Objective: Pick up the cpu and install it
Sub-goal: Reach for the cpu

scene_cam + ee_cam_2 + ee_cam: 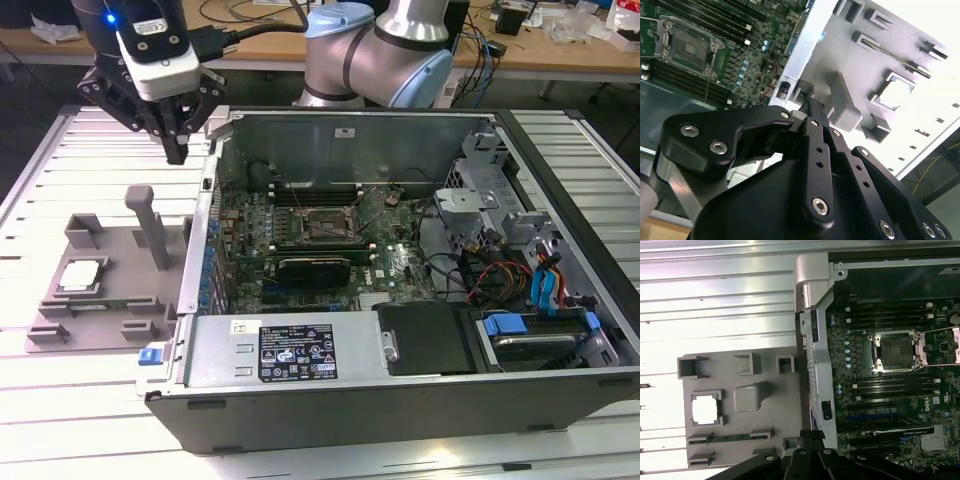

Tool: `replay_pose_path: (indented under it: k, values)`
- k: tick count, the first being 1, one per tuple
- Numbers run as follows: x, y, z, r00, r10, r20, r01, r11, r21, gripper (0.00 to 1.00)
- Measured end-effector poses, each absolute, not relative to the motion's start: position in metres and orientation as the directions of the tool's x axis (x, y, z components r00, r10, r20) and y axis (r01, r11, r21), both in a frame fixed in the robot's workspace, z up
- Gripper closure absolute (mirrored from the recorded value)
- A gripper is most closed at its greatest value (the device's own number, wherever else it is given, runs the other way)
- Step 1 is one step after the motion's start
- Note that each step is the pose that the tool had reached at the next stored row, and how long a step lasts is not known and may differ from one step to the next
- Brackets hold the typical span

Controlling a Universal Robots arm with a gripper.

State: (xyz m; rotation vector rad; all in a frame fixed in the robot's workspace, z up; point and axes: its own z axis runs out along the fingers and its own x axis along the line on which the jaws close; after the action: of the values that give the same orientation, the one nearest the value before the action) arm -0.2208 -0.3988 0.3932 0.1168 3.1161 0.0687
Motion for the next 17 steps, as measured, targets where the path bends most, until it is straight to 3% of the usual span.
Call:
replay_pose_path:
  k: [17]
  values:
    - [-0.247, -0.399, 0.393, -0.997, 0.075, -0.021, 0.074, 0.996, 0.045, 0.89]
